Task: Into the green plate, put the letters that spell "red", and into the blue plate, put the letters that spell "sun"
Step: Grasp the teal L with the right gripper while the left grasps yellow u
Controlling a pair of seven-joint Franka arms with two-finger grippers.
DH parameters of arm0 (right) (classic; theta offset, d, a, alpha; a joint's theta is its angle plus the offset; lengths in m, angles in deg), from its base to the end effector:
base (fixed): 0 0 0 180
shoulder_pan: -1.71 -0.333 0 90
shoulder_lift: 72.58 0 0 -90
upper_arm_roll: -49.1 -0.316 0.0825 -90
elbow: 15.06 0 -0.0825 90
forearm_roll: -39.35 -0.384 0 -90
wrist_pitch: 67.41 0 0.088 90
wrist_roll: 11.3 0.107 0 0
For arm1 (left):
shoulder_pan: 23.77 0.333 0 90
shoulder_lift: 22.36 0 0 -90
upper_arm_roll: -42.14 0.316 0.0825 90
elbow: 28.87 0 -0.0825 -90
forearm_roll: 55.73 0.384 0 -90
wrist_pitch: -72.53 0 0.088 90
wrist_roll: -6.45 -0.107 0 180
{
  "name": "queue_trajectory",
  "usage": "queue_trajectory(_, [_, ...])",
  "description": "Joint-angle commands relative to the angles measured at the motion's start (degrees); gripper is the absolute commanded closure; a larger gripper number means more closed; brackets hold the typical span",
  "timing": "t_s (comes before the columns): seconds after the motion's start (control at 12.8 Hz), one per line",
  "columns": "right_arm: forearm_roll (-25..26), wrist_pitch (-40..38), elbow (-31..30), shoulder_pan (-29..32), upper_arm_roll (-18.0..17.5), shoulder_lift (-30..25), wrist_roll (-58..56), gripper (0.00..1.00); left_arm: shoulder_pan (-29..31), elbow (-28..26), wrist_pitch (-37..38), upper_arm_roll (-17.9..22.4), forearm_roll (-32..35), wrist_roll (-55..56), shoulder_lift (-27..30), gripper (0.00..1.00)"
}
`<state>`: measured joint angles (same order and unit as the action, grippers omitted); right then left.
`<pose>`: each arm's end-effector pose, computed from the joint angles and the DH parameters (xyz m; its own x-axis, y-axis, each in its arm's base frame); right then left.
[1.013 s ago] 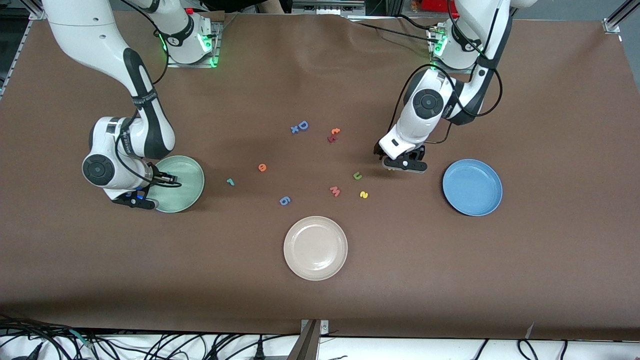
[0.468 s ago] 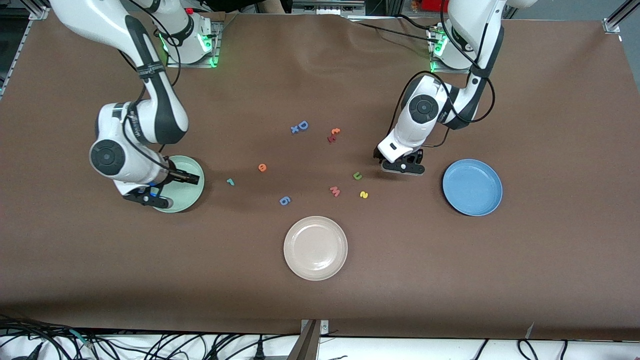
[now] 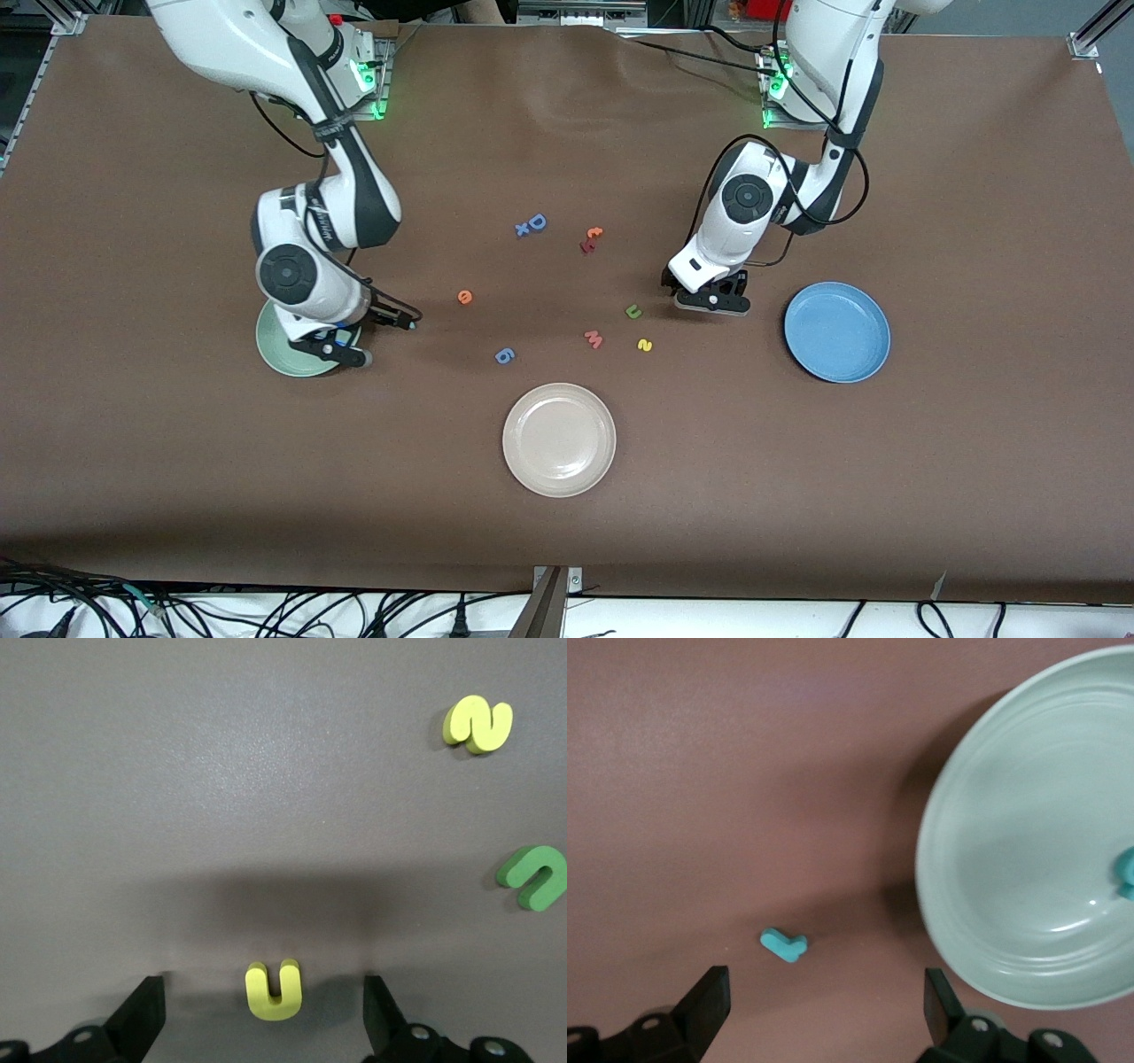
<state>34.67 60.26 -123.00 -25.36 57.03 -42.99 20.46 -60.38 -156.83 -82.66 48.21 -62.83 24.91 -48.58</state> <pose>0.5808 0.2079 0.2217 0.9551 -0.2644 -0.1334 -0.2528 -0.9626 0.0975 0.4728 -0.2717 0.1664 0.9938 -0.1098 0.0185 -0.1101 -0.9938 0.0142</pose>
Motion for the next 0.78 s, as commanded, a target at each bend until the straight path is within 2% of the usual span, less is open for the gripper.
queue_trajectory(0.0, [-0.59,3.71,0.8,-1.4,0.24,3.18,1.11,0.04,-0.57,-0.09,-0.64,0.52,1.39,0.7,0.3,0.1])
queue_trajectory(0.23, [-0.59,6.01,0.53,-2.28,0.33,4.86,2.16,0.08,-0.57,-0.18,-0.64,0.52,1.39,0.61,0.47,0.22])
queue_trajectory(0.31, [-0.59,6.01,0.53,-2.37,0.24,5.04,2.16,0.09,-0.65,-0.18,-0.64,0.52,1.39,0.61,0.47,0.3])
queue_trajectory(0.55, [-0.59,6.01,-0.26,-2.9,0.24,5.04,2.16,0.2,-0.57,-0.01,-0.64,0.52,1.39,0.61,0.47,0.34])
queue_trajectory(0.7, [-0.59,6.01,-0.52,-2.9,0.24,5.21,2.16,0.3,-0.65,-0.09,-0.64,0.52,1.39,0.61,0.47,0.38])
